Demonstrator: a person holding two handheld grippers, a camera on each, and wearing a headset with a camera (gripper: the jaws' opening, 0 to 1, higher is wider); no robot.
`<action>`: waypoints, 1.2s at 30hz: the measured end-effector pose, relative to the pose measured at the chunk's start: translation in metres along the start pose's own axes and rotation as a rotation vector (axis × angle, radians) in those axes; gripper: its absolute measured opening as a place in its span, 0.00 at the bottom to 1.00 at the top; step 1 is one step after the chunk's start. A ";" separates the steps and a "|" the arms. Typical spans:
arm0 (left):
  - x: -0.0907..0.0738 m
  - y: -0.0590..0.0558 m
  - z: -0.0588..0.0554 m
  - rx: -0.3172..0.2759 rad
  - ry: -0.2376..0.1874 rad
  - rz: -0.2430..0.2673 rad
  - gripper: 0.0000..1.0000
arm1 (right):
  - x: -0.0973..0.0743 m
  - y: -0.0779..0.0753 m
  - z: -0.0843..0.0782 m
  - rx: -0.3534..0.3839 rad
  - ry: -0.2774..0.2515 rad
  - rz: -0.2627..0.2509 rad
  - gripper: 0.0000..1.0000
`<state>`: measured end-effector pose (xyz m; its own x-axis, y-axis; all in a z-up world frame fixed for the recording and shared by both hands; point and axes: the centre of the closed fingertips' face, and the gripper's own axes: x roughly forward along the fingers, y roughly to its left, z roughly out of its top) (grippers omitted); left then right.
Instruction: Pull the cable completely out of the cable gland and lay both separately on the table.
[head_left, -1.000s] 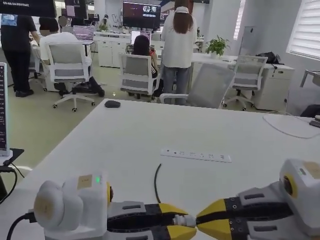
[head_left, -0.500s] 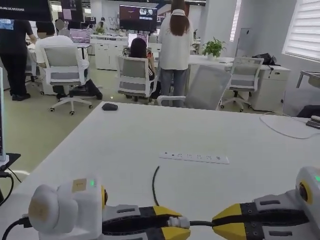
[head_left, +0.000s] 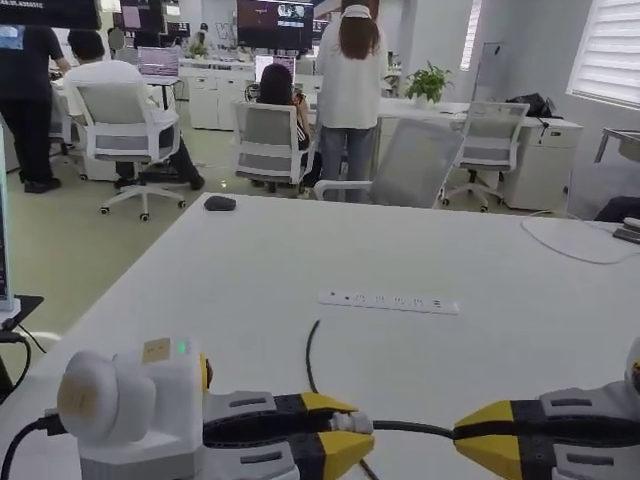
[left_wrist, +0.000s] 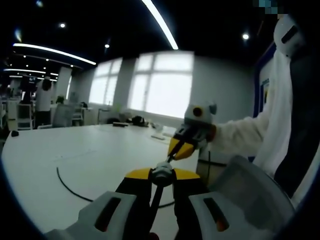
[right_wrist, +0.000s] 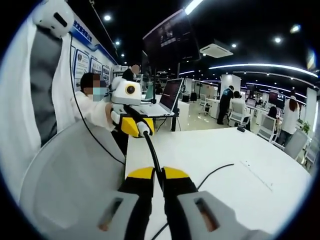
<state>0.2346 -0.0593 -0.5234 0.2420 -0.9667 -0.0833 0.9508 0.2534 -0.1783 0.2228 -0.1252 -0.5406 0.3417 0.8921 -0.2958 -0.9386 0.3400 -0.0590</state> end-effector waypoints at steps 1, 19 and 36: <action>0.001 0.000 -0.001 -0.003 0.005 0.000 0.17 | 0.001 0.000 -0.002 -0.003 0.005 -0.004 0.04; 0.012 -0.018 -0.025 -0.037 0.080 -0.069 0.17 | 0.003 0.012 -0.036 -0.005 0.097 0.015 0.13; 0.016 -0.019 -0.013 -0.047 0.076 -0.079 0.17 | 0.046 0.030 0.003 -0.216 0.076 0.143 0.34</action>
<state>0.2180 -0.0795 -0.5339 0.1494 -0.9787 -0.1410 0.9559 0.1794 -0.2326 0.2104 -0.0732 -0.5532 0.2083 0.8986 -0.3862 -0.9682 0.1336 -0.2115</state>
